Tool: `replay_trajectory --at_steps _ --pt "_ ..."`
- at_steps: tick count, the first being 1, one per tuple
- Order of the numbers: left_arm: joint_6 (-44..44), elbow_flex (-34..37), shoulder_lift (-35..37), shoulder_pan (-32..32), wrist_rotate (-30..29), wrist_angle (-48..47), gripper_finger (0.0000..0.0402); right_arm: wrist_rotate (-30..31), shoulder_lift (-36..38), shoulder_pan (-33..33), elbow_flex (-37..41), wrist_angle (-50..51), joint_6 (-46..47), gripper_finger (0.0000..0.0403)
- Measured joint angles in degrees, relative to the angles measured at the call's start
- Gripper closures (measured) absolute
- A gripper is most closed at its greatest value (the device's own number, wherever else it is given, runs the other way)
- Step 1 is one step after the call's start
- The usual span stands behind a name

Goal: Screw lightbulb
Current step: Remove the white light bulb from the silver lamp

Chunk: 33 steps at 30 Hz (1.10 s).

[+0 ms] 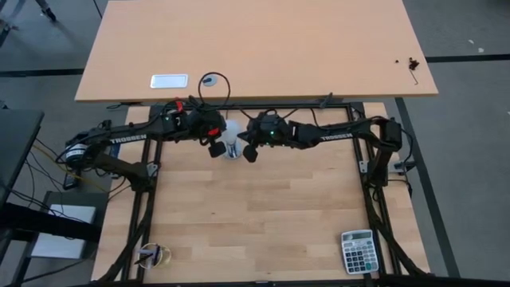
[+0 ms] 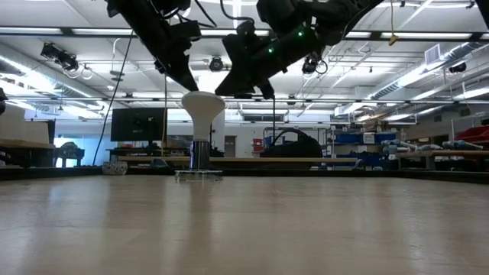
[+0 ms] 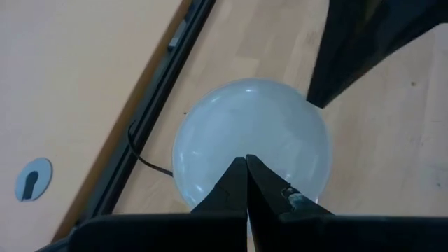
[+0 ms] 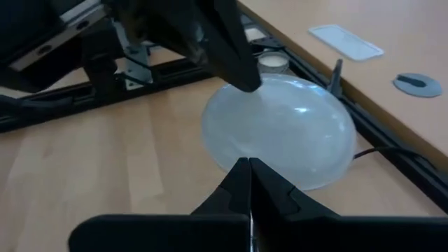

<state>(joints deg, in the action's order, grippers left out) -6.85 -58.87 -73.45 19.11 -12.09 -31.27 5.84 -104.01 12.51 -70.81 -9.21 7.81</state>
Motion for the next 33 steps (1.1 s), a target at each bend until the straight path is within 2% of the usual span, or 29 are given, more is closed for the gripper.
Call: replay_trajectory --at_steps 7,12,15,17,20,30,33 --pt "0.04 0.00 0.00 -0.56 0.23 0.09 0.0402 0.97 0.04 2.55 -0.09 2.83 0.02 0.0394" --pt "0.48 0.00 0.00 -1.65 0.78 0.21 0.0402 5.04 -0.04 4.42 -0.04 3.26 -0.02 0.0394" --pt "0.57 0.00 0.00 -1.87 0.60 0.27 0.0402 4.36 0.04 5.65 -0.02 3.45 -0.02 0.0394" --pt "0.59 0.00 -0.01 -1.89 0.50 0.42 0.0402 1.65 0.95 5.91 0.00 3.72 -0.02 0.0394" --pt "0.25 0.03 0.40 -1.88 0.47 0.71 0.0402 -0.76 2.44 4.03 -0.02 2.95 -0.17 0.0394" --pt "-0.28 -1.92 0.90 -1.88 0.41 1.60 0.0402 -1.15 2.43 -0.34 -0.02 1.30 -0.48 0.0394" --pt "-0.35 -2.96 0.90 -1.88 -2.15 1.90 0.0402 -1.13 2.43 -0.66 0.00 1.13 -0.48 0.0394"
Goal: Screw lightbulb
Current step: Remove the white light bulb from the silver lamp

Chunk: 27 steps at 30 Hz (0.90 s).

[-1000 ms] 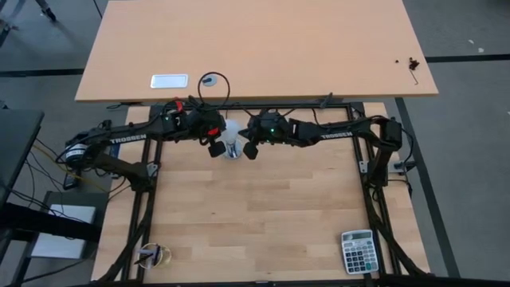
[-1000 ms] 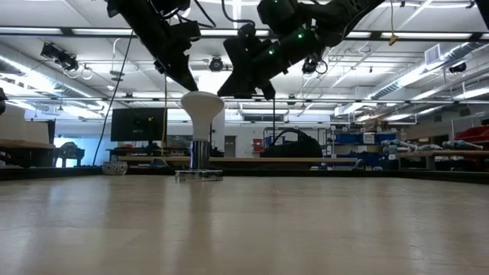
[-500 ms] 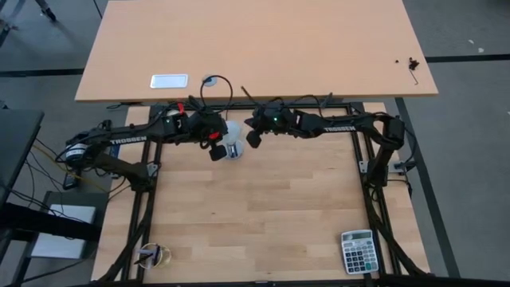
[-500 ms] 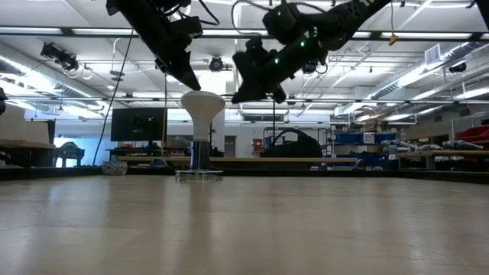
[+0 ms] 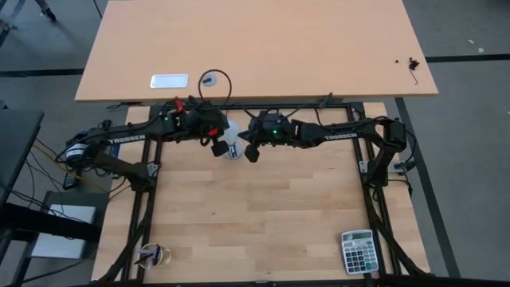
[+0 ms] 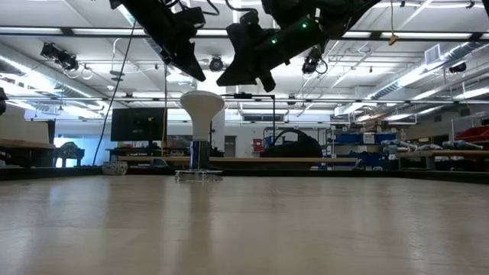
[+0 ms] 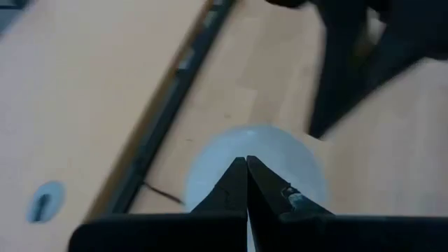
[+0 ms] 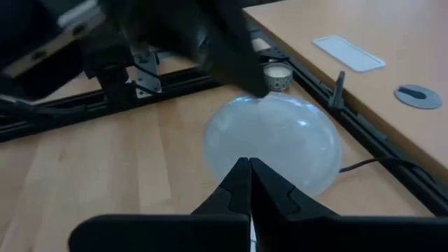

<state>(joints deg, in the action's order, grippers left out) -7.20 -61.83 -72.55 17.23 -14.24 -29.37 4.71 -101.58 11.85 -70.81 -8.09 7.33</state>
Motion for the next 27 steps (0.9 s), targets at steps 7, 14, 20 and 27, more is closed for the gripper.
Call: replay_trajectory --at_steps 7,14,20,27 --pt "-0.09 -0.58 -0.33 3.10 -2.64 -2.90 0.0402 0.02 -1.02 -0.60 -0.02 0.08 0.04 0.0394" --pt "0.33 2.08 -1.02 3.72 -2.41 -2.90 0.0402 0.02 -3.65 -0.46 0.00 -1.17 0.59 0.0394" --pt "0.68 3.64 -0.76 3.52 -1.76 -1.74 0.0402 0.11 -3.98 -0.17 -0.02 -2.01 0.66 0.0394" --pt "0.61 3.75 -0.79 3.39 -1.33 -1.49 0.0402 0.08 -3.04 -0.50 -0.02 -1.70 1.09 0.0394"
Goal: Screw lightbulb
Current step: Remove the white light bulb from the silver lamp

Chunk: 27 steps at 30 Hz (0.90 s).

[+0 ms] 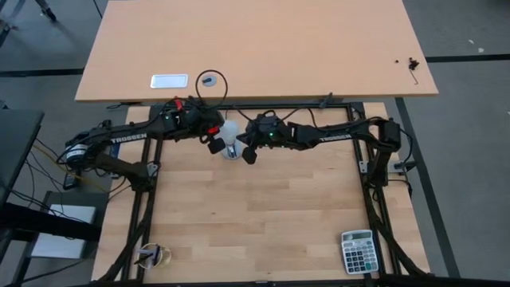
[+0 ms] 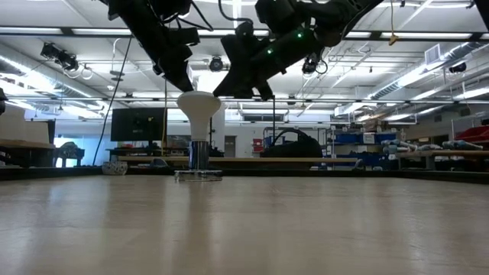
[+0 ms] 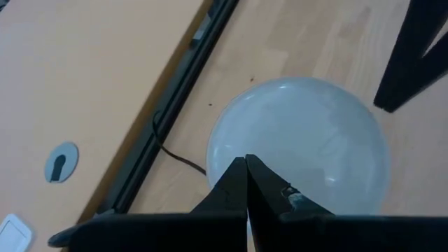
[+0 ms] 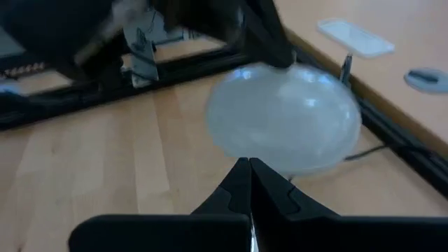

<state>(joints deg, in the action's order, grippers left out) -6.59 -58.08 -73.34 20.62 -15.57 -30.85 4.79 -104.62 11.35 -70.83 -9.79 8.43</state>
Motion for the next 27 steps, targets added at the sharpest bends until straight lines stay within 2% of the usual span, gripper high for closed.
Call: replay_trajectory --at_steps 7,27 --pt "-0.04 0.06 -0.04 -0.02 0.36 -0.08 0.0402 1.19 0.79 -0.74 0.00 -0.07 -0.48 0.0394" --pt "1.21 0.17 -0.09 -1.81 1.83 0.23 0.0402 1.59 0.75 4.17 0.00 1.06 -0.90 0.0394"
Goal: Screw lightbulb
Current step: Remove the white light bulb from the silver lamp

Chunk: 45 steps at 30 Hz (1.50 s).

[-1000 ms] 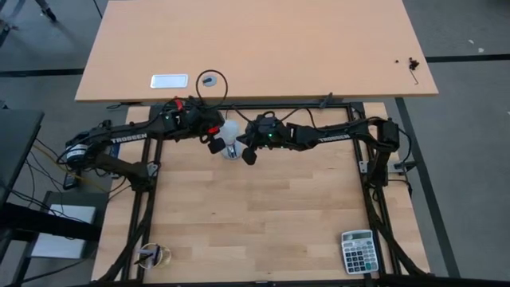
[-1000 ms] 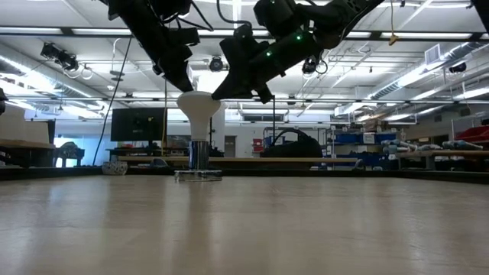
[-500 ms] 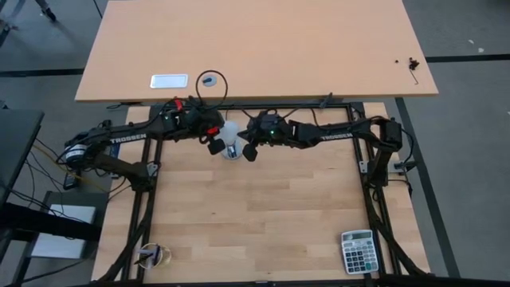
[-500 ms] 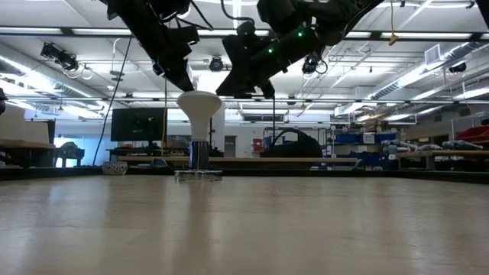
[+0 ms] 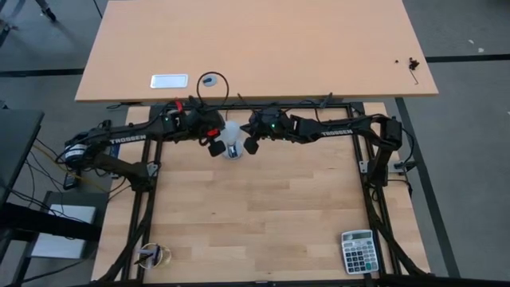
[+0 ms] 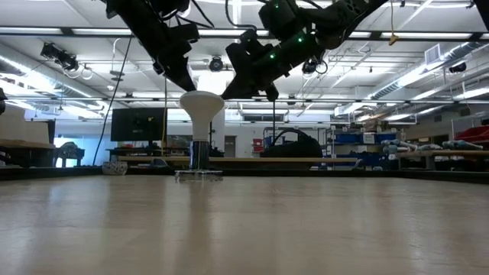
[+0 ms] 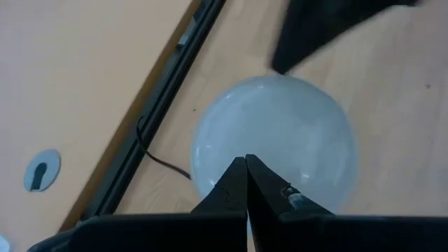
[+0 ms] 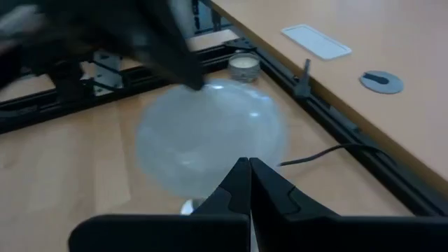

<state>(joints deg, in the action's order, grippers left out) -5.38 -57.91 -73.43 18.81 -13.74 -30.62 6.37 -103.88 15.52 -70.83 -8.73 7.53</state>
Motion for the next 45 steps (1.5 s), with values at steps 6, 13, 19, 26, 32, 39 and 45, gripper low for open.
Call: replay_trajectory --at_steps 6,13,19,26,32,39,45 --pt "0.04 0.00 0.04 -1.69 0.73 0.45 0.0402 0.01 -0.15 2.34 0.00 0.40 -0.13 0.0394" --pt "0.08 0.16 2.21 -2.12 0.78 -0.42 0.0402 0.04 1.73 3.54 0.00 1.48 -1.30 0.0391" --pt "0.05 0.22 4.63 -2.10 0.94 -0.26 0.0402 -0.21 5.55 1.42 -0.02 4.08 -1.25 0.0390" --pt "-0.63 0.17 4.52 -0.33 0.33 1.75 0.0402 -2.70 3.35 -4.59 0.00 3.08 -1.24 0.0396" --pt "-1.43 0.17 4.49 2.23 1.50 2.13 0.0402 0.13 1.47 -5.61 -0.04 1.54 -0.64 0.0396" --pt "-2.31 0.17 1.81 2.51 3.63 1.98 0.0402 0.28 0.85 -4.23 -0.04 2.09 0.00 0.0396" --pt "-2.24 -0.07 0.22 2.24 4.11 2.45 0.0402 0.38 0.85 -3.62 -0.04 2.30 -0.05 0.0396"
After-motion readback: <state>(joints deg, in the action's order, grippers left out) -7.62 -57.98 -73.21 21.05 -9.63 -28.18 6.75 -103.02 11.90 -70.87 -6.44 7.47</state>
